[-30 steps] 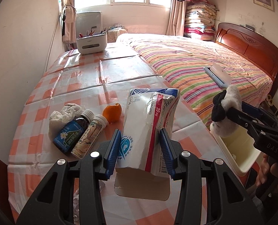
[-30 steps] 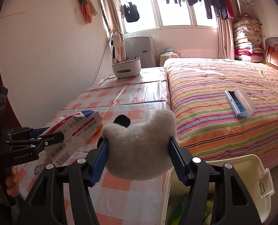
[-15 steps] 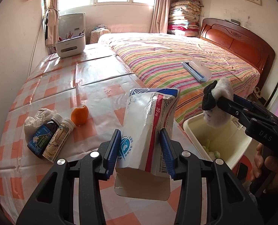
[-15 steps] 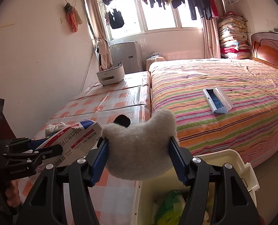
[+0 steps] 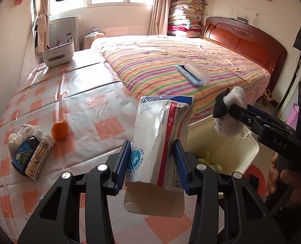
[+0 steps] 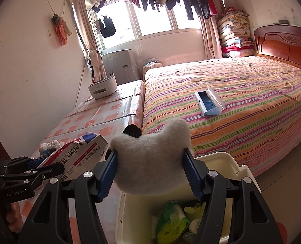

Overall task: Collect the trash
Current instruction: 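Carry the fluffy toy and medicine box with both tools over the beige bin, then open the right tool to drop the fluffy toy into the bin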

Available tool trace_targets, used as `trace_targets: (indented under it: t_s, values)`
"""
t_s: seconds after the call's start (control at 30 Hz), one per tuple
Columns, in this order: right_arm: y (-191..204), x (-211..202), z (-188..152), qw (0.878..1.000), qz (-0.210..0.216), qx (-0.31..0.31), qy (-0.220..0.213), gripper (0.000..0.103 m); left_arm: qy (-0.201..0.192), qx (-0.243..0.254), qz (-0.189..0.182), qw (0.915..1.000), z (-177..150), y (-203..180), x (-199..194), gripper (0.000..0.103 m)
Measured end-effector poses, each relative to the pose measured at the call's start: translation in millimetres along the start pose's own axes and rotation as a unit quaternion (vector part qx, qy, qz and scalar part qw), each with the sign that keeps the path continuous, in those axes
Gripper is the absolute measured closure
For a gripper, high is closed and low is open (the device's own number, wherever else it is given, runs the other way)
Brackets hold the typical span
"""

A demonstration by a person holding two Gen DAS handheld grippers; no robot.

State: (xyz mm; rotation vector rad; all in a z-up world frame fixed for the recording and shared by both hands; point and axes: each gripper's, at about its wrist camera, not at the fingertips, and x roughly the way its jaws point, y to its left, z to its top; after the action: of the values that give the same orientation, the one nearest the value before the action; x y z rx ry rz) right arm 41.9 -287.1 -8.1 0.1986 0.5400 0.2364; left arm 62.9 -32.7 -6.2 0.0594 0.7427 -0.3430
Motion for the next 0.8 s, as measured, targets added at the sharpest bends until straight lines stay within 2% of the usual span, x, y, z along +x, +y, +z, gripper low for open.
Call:
trace_targets:
  t_s: [0.7,0.8]
  values:
    - [-42,-16,-14,0.998,-0.035,0.049,0.0,0.042,0.01,0.013,-0.045,0.9988,6,-48,25,0.061]
    - [-46,-16,-15,0.998,-0.038,0.054,0.001,0.039,0.013,0.014,-0.048,0.9987,6,-51,28,0.061]
